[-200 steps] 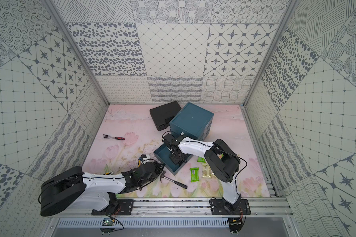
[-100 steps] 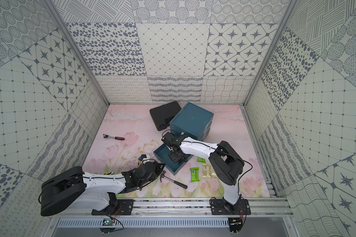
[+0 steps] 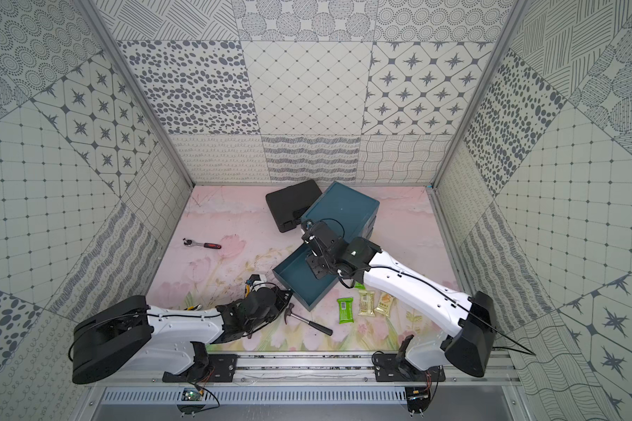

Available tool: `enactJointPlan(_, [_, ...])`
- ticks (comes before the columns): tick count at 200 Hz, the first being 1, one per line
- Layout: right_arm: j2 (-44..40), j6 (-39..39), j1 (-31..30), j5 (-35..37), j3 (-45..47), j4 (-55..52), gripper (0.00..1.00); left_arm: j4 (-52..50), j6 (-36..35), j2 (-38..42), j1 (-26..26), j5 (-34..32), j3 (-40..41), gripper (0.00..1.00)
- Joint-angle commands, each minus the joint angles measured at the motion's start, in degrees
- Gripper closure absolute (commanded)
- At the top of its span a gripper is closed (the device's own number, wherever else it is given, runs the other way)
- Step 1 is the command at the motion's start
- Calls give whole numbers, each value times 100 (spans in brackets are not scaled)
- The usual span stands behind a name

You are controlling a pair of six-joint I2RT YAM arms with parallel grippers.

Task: Take the cookies out of the drawer
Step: Place the cookie at the center of the board.

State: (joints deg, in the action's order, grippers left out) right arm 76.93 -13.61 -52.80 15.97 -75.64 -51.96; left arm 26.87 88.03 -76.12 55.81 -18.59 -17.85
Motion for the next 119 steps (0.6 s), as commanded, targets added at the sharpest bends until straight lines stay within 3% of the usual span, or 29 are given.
enactJointPlan(1, [-424, -468, 312, 312, 55, -695, 68, -196, -40, -65, 16, -154, -69, 100])
enactJointPlan(23, [-931, -523, 1232, 35, 413, -981, 68, -187, -64, -117, 13, -129, -114, 100])
enactJointPlan(59, [-1469, -119, 3381, -743, 1084, -973, 68, -170, -89, -157, 14, -92, -167, 100])
enactJointPlan(77, [-1299, 132, 4276, -1105, 1132, -904, 67, -135, -86, -196, 15, -76, -180, 100])
enactJointPlan(119, [-496, 477, 5560, -1143, 1229, -616, 68, -24, -84, -298, 12, 4, -184, 100])
